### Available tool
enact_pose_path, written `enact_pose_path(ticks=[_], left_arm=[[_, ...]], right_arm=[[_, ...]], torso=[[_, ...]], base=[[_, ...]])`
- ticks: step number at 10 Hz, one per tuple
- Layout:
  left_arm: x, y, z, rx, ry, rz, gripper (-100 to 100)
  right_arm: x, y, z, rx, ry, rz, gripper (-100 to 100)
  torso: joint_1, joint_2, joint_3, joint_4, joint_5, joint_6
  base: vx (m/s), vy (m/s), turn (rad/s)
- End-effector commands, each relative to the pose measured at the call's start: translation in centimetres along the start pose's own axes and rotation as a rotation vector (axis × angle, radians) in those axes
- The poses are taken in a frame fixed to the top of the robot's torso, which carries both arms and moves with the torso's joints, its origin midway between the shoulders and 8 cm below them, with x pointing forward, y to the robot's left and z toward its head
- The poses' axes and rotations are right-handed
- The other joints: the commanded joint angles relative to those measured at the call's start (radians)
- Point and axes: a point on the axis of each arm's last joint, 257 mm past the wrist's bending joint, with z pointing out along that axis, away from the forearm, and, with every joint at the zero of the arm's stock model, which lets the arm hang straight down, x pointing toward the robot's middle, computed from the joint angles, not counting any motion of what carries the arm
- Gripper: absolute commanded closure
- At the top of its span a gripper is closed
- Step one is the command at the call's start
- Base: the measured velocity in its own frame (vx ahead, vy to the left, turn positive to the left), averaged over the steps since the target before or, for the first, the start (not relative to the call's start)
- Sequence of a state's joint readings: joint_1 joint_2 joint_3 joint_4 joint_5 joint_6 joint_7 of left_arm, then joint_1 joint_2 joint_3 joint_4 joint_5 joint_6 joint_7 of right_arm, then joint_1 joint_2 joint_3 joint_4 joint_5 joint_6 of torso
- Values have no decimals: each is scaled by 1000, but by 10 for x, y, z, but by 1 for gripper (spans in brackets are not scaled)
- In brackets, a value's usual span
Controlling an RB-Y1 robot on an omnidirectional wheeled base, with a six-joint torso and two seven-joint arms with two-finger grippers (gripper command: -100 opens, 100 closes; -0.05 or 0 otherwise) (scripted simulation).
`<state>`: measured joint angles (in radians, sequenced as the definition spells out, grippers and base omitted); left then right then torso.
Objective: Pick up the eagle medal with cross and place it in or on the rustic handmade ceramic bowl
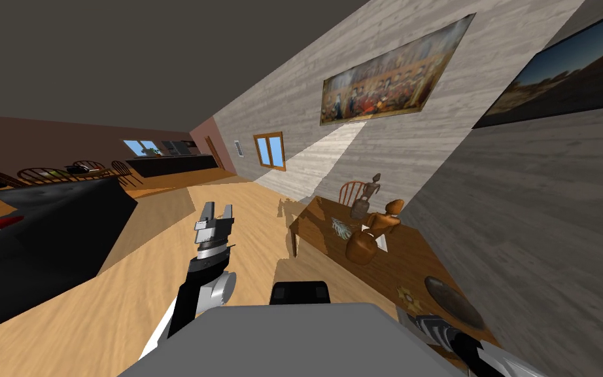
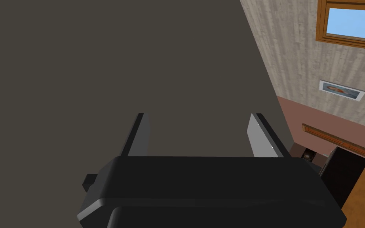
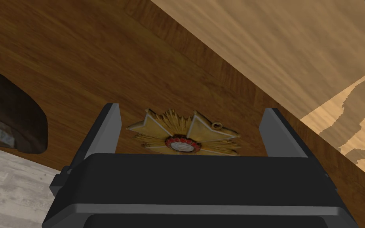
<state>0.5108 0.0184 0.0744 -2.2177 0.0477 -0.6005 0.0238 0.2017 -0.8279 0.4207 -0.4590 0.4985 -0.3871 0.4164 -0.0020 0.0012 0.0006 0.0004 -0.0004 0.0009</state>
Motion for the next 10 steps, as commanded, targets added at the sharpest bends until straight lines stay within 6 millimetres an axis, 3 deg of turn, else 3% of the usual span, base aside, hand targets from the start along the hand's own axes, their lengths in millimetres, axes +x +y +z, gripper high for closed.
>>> enact_pose_path(ticks=[1, 4, 6, 7, 10], left_arm=[[0, 0, 0, 0, 0, 0, 0], [0, 0, 0, 0, 0, 0, 0], [0, 0, 0, 0, 0, 0, 0], [0, 0, 0, 0, 0, 0, 0], [0, 0, 0, 0, 0, 0, 0]], right_arm=[[0, 6, 2, 1, 0, -1, -100], [1, 23, 12, 4, 4, 10, -100], [0, 22, 10, 6, 4, 11, -100], [0, 22, 10, 6, 4, 10, 100], [1, 22, 10, 6, 5, 10, 100]], torso=[[0, 0, 0, 0, 0, 0], [0, 0, 0, 0, 0, 0], [-1, 1, 1, 0, 0, 1], [1, 0, 0, 0, 0, 1], [2, 0, 0, 0, 0, 0]], base=[[-14, -64, 42], [-11, -50, 33], [-10, -40, 14], [0, 0, 0], [0, 0, 0]])
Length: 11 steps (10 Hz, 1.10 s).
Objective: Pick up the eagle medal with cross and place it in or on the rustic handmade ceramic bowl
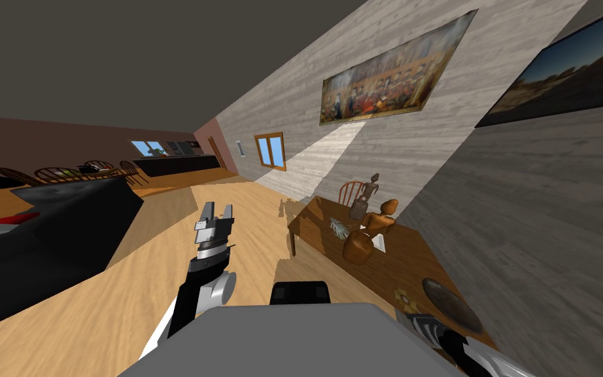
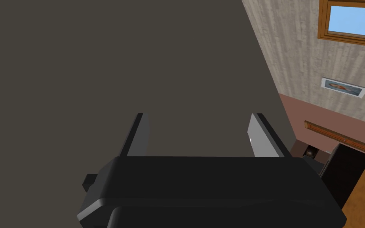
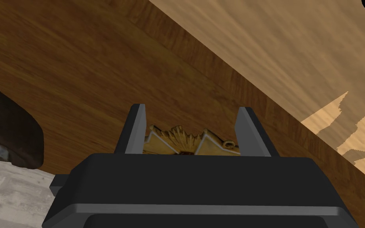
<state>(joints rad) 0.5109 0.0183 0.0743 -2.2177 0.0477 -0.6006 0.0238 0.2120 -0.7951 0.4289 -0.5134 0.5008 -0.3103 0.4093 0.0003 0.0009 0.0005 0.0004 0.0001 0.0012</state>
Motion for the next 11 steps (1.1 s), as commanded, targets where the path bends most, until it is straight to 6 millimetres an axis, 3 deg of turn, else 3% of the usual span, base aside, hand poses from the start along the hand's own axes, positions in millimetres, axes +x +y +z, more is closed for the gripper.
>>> enact_pose_path(ticks=[1, 2, 3, 5, 6, 7, 8, 9, 11], left_arm=[[0, 0, 0, 0, 0, 0, 0], [0, 0, 0, 0, 0, 0, 0], [0, 0, 0, 0, 0, 0, 0], [0, 0, 0, 0, 0, 0, 0], [0, 0, 0, 0, 0, 0, 0], [0, 0, 0, 0, 0, 0, 0], [0, 0, 0, 0, 0, 0, 0], [0, 0, 0, 0, 0, 0, 0], [0, 0, 0, 0, 0, 0, 0]], right_arm=[[0, 0, 0, 0, 0, 0, 100], [0, 0, 0, 0, 0, 0, 0], [0, -10, -5, -4, -3, -7, 100], [0, -13, -7, -5, -4, -9, 100], [-1, -24, -14, -8, -6, -17, 100], [-1, -18, -11, -6, -5, -15, 100], [-1, -19, -12, -7, -5, -14, 0], [24, -27, -22, -7, 39, -11, 100], [28, -33, -25, -4, 47, -7, 100]], torso=[[0, 0, 0, 0, 0, 0], [0, 0, 0, 0, 0, 0], [0, 0, 0, 0, 0, 0], [5, -1, 0, 0, 1, 1], [4, 0, 0, 0, 1, 0], [5, 0, 0, 0, 1, 1], [3, 0, 0, 0, 1, 0], [2, 0, 0, 0, 0, 0], [-5, 9, 5, 1, 0, 2]], base=[[0, 0, 0], [0, 0, 0], [19, 52, -56], [13, 68, -37], [4, 69, -54], [1, 35, -25], [-1, 7, 1], [-88, -37, 123], [-124, -80, 56]])
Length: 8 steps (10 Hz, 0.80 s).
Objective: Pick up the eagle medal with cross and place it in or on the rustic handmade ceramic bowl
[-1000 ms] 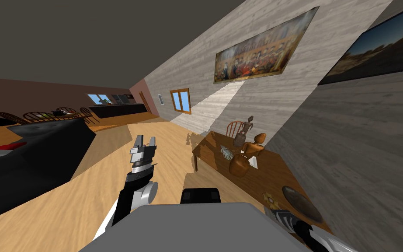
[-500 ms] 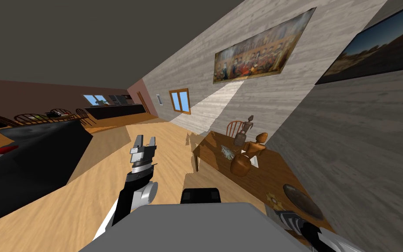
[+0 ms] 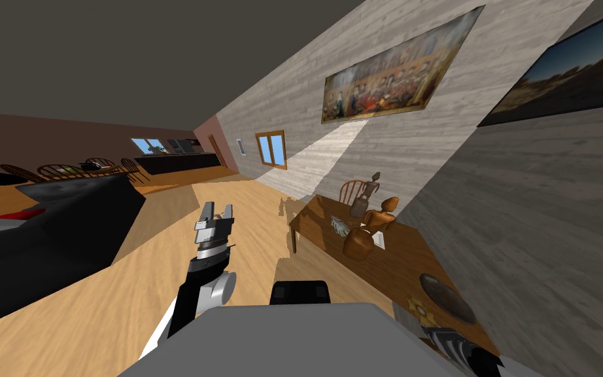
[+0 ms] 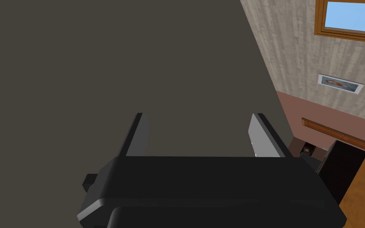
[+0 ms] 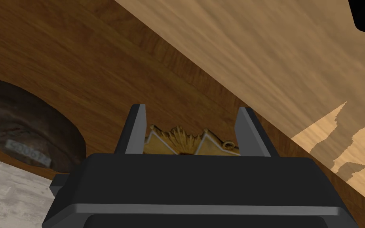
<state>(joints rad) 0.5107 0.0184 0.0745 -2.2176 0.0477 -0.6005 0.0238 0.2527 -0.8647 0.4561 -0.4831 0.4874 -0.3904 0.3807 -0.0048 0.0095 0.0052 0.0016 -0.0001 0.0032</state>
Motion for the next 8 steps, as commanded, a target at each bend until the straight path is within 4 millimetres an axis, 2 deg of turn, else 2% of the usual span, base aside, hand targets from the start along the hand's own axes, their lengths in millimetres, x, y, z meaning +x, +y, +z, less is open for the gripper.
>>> enact_pose_path(ticks=[1, 2, 3, 4, 5, 6, 7, 8], left_arm=[[0, 0, 0, 0, 0, 0, 0], [0, 0, 0, 0, 0, 0, 0], [0, 0, 0, 0, 0, 0, 0], [0, 0, 0, 0, 0, 0, 0], [0, 0, 0, 0, 0, 0, 0], [0, 0, 0, 0, 0, 0, 0], [0, 0, 0, 0, 0, 0, 0], [0, 0, 0, 0, 0, 0, 0]], right_arm=[[0, 0, -1, 2, 4, 2, 100], [5, -11, -8, 6, 14, 12, 100], [5, -11, -8, 6, 14, 12, 100], [5, -26, -16, 13, 18, 26, 100], [5, -26, -16, 13, 18, 26, 100], [-1, -42, -24, 20, 13, 42, 100], [-10, -34, -21, 1, -4, 37, 100], [-7, -37, -22, 8, 2, 38, 100]], torso=[[0, 0, 0, 0, 0, 0], [2, -4, -2, 0, 0, -1], [3, -5, -3, 0, 1, -2], [2, -6, -3, 0, 0, -2], [0, -6, -3, 0, 1, -3], [0, -6, -3, -1, 0, -2], [-1, -6, -3, 0, 1, -3], [-1, -7, -4, 0, -1, -3]], base=[[-41, -33, -22], [-34, -34, 101], [-32, -43, 68], [-38, -74, 87], [-43, -74, 59], [-53, -95, 76], [-24, -89, 53], [6, -36, 15]])
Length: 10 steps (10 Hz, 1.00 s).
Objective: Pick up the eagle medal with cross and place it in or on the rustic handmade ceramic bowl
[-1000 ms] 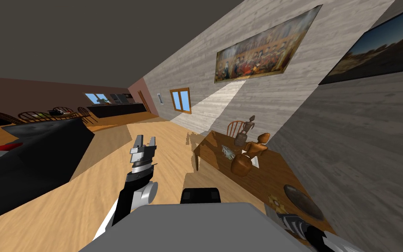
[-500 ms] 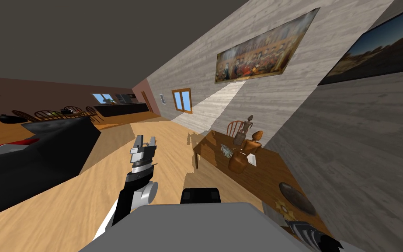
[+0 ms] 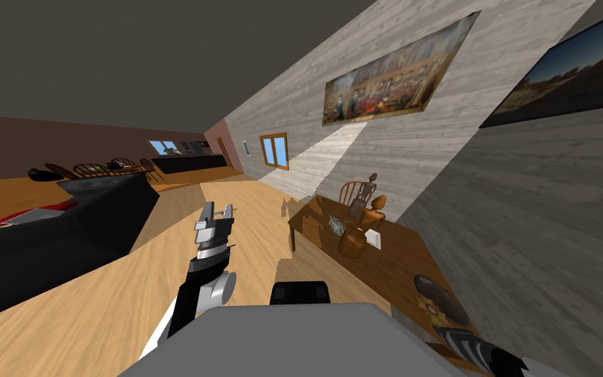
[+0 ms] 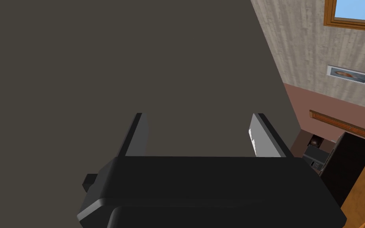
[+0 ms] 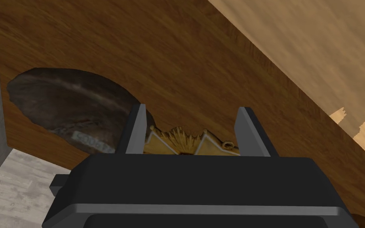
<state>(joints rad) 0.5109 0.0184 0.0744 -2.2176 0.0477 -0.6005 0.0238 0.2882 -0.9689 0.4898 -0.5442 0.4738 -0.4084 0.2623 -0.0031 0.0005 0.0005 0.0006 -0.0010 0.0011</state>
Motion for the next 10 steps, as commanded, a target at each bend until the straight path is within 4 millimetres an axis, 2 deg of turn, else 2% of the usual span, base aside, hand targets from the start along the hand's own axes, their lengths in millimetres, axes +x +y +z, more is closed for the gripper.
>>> enact_pose_path(ticks=[1, 2, 5, 8, 9, 10], left_arm=[[0, 0, 0, 0, 0, 0, 0], [0, 0, 0, 0, 0, 0, 0], [0, 0, 0, 0, 0, 0, 0], [0, 0, 0, 0, 0, 0, 0], [0, 0, 0, 0, 0, 0, 0], [0, 0, 0, 0, 0, 0, 0]], right_arm=[[7, -5, -2, 7, 11, 1, 100], [-2, -22, -11, 15, 2, 16, 100], [-9, -33, -16, 21, -5, 24, 100], [-27, -61, -32, 35, -22, 34, 100], [-26, -69, -38, 39, -15, 31, 100], [-25, -63, -35, 36, -18, 31, 100]], torso=[[0, 0, 0, 0, 0, 0], [3, 0, 0, 0, 1, 1], [-1, 0, 0, 0, 2, 0], [1, -1, 0, 0, 2, -1], [0, -1, -1, 0, 2, -1], [-1, -1, 0, 0, 2, 0]], base=[[13, 1, -7], [2, -49, 65], [-2, -68, 47], [3, -58, 55], [1, -96, 57], [-1, -53, 17]])
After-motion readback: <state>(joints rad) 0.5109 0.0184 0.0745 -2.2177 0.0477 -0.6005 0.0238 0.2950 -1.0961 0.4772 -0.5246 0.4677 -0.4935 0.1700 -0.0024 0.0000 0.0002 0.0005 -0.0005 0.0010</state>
